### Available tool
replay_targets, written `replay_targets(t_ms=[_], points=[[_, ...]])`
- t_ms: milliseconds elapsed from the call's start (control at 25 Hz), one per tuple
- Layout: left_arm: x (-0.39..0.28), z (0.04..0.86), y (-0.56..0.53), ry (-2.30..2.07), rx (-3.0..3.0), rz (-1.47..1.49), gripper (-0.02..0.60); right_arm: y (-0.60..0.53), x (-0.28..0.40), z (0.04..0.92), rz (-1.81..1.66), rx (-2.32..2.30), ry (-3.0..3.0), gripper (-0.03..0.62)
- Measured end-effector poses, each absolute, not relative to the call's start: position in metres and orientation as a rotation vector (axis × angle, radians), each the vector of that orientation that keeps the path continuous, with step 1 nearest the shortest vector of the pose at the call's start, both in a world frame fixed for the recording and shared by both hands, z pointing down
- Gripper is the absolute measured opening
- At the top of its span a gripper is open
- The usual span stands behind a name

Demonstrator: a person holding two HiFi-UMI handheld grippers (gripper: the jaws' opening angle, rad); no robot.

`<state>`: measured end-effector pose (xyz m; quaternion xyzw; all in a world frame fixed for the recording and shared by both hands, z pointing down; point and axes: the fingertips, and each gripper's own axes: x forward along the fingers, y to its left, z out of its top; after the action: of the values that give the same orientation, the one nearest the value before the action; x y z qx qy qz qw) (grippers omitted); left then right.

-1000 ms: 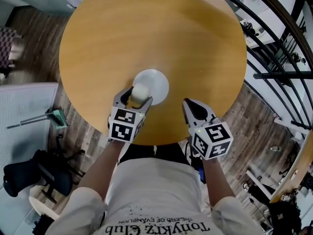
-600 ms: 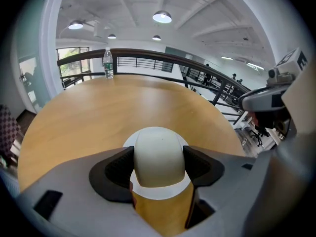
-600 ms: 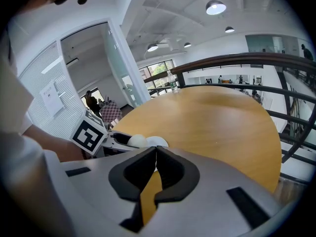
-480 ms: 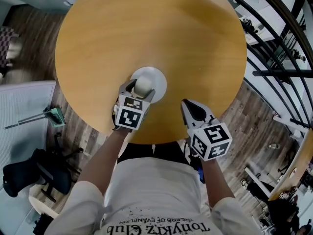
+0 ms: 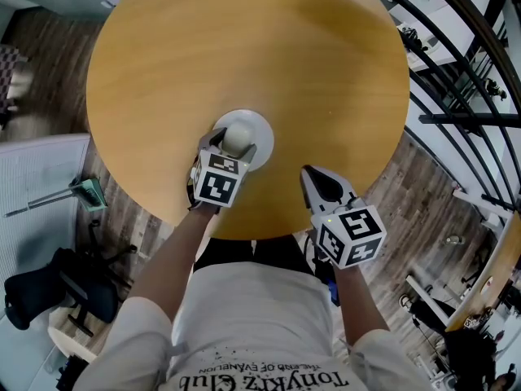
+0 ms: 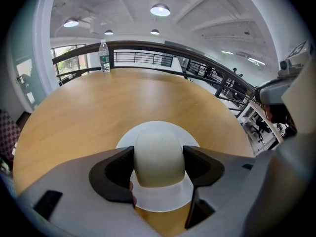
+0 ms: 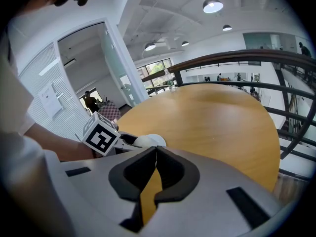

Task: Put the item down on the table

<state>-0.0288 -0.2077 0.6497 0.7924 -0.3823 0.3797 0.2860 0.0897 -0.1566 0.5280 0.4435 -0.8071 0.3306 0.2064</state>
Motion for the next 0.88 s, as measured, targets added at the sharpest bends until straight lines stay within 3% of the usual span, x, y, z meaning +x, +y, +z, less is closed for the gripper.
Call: replay_targets(t_ms=[880], points=[[-0.025, 0.664, -0.209, -1.021, 2.11, 1.055, 0.325, -0.153, 0.088, 0.536, 0.955, 1.226, -2.236, 0.026]])
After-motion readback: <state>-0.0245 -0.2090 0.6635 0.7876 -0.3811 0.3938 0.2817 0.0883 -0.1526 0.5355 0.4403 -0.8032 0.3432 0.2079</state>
